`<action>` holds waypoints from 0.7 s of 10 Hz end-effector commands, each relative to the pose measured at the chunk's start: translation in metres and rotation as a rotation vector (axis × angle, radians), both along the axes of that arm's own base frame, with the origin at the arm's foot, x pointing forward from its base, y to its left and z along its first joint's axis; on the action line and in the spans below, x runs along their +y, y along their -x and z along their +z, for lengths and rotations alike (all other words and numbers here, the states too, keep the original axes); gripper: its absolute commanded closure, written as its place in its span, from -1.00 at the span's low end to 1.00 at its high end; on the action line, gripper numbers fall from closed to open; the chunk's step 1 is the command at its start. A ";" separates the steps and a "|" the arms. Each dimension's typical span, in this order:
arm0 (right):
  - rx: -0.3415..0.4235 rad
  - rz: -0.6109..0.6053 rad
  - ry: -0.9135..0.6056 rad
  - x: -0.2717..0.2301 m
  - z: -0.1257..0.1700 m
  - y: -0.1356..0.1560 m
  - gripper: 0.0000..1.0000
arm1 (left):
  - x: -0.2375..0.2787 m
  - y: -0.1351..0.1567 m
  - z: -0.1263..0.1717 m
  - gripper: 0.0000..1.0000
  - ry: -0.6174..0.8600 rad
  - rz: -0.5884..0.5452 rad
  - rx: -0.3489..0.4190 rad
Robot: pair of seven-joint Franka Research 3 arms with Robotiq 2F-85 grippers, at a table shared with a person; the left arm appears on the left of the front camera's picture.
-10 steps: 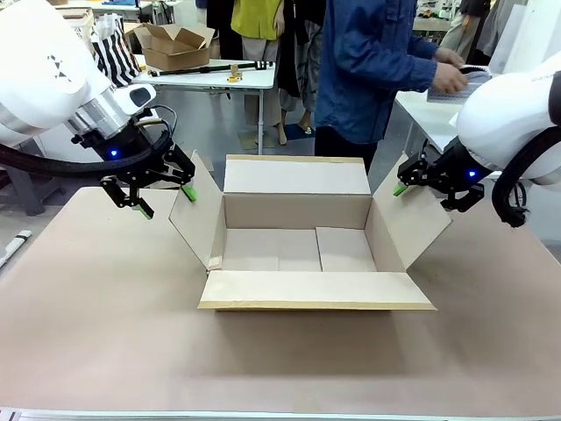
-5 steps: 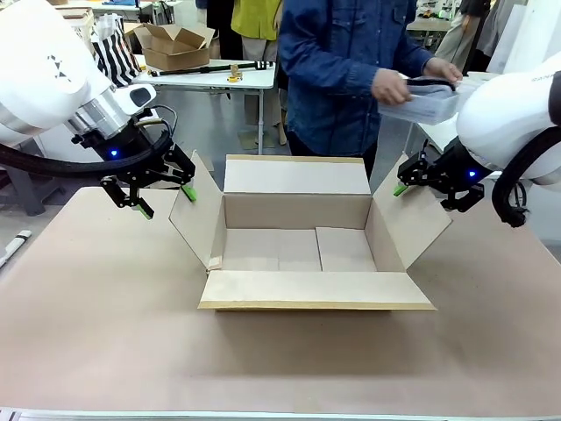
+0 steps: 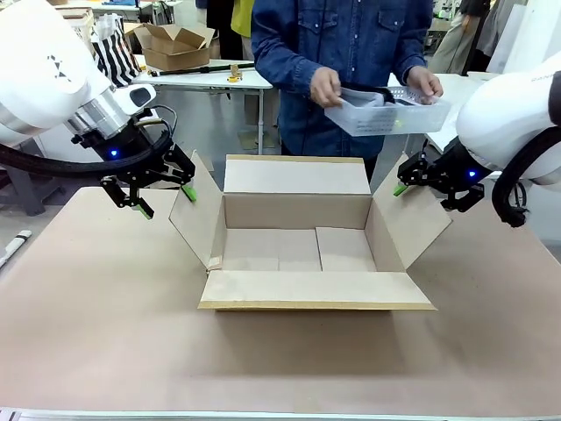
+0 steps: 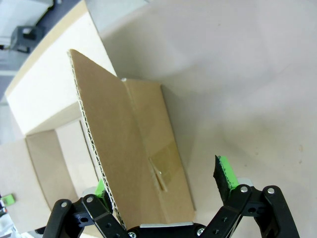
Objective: Pack the gift set into the box.
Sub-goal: Lift both hands away from the flaps of the Package Box.
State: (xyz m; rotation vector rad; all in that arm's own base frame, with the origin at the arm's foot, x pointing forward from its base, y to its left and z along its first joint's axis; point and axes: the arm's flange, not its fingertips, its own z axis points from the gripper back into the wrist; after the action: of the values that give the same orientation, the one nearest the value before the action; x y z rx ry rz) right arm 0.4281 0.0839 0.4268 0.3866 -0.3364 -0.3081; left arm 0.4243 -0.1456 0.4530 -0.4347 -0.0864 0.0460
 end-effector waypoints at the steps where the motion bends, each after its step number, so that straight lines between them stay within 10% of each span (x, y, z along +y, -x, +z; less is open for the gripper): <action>1: -0.003 -0.006 0.009 -0.001 0.003 0.000 -1.00 | 0.002 0.000 0.001 -1.00 -0.015 -0.006 -0.002; 7: -0.003 -0.006 0.009 -0.001 0.003 0.000 -1.00 | 0.002 0.000 0.001 -1.00 -0.015 -0.006 -0.002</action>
State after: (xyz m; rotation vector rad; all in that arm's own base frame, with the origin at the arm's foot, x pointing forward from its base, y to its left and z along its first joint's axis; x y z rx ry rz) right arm 0.4281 0.0839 0.4268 0.3866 -0.3364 -0.3081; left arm 0.4243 -0.1456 0.4530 -0.4347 -0.0864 0.0460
